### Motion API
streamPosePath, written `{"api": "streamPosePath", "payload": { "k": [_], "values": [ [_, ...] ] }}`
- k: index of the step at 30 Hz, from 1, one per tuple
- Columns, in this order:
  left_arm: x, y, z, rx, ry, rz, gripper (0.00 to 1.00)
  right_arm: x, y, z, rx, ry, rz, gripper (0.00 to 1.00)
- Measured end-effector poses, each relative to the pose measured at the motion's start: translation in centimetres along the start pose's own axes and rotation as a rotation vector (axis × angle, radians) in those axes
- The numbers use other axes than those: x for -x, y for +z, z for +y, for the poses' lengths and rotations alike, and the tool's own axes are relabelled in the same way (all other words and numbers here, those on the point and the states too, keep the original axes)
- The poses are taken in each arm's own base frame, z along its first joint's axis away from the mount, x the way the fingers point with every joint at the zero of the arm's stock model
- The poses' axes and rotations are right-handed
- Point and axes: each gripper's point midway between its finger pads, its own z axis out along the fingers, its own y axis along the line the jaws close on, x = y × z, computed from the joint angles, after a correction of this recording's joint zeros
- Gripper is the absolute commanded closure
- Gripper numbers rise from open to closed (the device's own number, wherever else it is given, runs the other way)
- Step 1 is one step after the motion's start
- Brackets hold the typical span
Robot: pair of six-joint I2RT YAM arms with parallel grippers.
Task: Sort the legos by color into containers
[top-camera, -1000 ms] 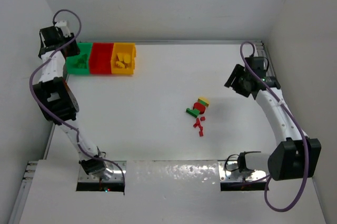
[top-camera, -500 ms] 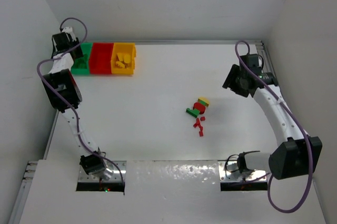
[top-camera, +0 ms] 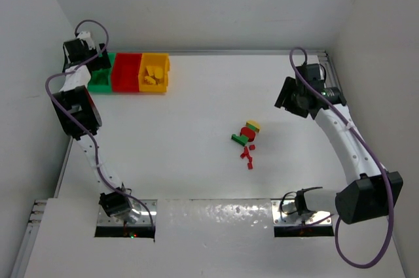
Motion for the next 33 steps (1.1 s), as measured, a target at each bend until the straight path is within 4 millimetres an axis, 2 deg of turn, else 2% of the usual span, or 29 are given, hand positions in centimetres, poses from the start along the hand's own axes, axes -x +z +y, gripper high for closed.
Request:
{"api": "streamPosePath", "payload": {
  "k": [2, 4, 5, 6, 7, 9, 10, 11, 12, 14, 16, 17, 19, 20, 21, 23, 25, 30, 33],
  "values": [
    [0.9, -0.6, -0.5, -0.014, 0.002, -0.012, 0.14, -0.1, 0.0, 0.1, 0.007, -0.006, 0.004, 0.41],
    [2.3, -1.8, -1.1, -0.027, 0.003, -0.028, 0.42, -0.4, 0.0, 0.3, 0.022, -0.017, 0.016, 0.51],
    [3.3, -2.7, -1.8, -0.04, 0.007, -0.042, 0.55, -0.7, 0.1, 0.3, 0.031, -0.028, 0.025, 0.68],
    [4.5, -3.7, -2.6, -0.057, 0.011, -0.058, 0.66, -1.2, 0.2, 0.3, 0.04, -0.039, 0.037, 0.74],
    [5.5, -4.9, -3.7, -0.091, 0.032, -0.072, 0.71, -1.9, 0.3, 0.2, 0.045, -0.05, 0.055, 0.79],
    [8.7, -7.8, -6.2, -0.136, 0.063, -0.131, 0.71, -3.4, 0.6, -0.1, 0.05, -0.067, 0.083, 0.76],
    [10.2, -9.9, -8.2, -0.181, 0.084, -0.158, 0.71, -4.5, 0.9, -0.3, 0.05, -0.079, 0.102, 0.7],
    [11.2, -11.6, -10.1, -0.218, 0.111, -0.176, 0.71, -5.8, 1.1, -0.5, 0.05, -0.097, 0.127, 0.7],
    [11.9, -13.4, -12.5, -0.264, 0.154, -0.194, 0.7, -7.0, 1.2, -0.7, 0.052, -0.116, 0.147, 0.67],
    [12.0, -17.2, -18.6, -0.388, 0.26, -0.204, 0.69, -9.5, 1.5, -1.1, 0.056, -0.14, 0.203, 0.64],
    [9.6, -21.0, -26.2, -0.559, 0.381, -0.181, 0.66, -11.3, 1.7, -1.5, 0.053, -0.154, 0.245, 0.58],
    [8.0, -22.4, -29.4, -0.636, 0.434, -0.164, 0.65, -11.7, 1.8, -1.7, 0.05, -0.154, 0.256, 0.54],
    [3.3, -25.4, -35.3, -0.797, 0.544, -0.101, 0.62, -12.0, 1.8, -1.9, 0.049, -0.149, 0.256, 0.49],
    [0.0, -27.0, -38.1, -0.886, 0.613, -0.047, 0.6, -11.9, 1.8, -1.9, 0.05, -0.148, 0.249, 0.48],
    [-2.4, -28.1, -39.7, -0.94, 0.664, -0.001, 0.59, -11.8, 1.7, -1.9, 0.051, -0.146, 0.24, 0.48],
    [-6.9, -29.8, -41.3, -1.011, 0.756, 0.094, 0.59, -11.4, 1.6, -1.8, 0.056, -0.143, 0.222, 0.48],
    [-10.4, -31.2, -42.0, -1.057, 0.828, 0.174, 0.59, -11.2, 1.7, -1.7, 0.062, -0.142, 0.213, 0.48],
    [-16.3, -34.4, -43.2, -1.119, 0.965, 0.28, 0.56, -12.2, 2.2, -1.7, 0.078, -0.138, 0.233, 0.47],
    [-20.6, -38.2, -44.9, -1.197, 1.117, 0.308, 0.52, -12.4, 2.2, -1.7, 0.079, -0.136, 0.236, 0.45]
  ]
}}
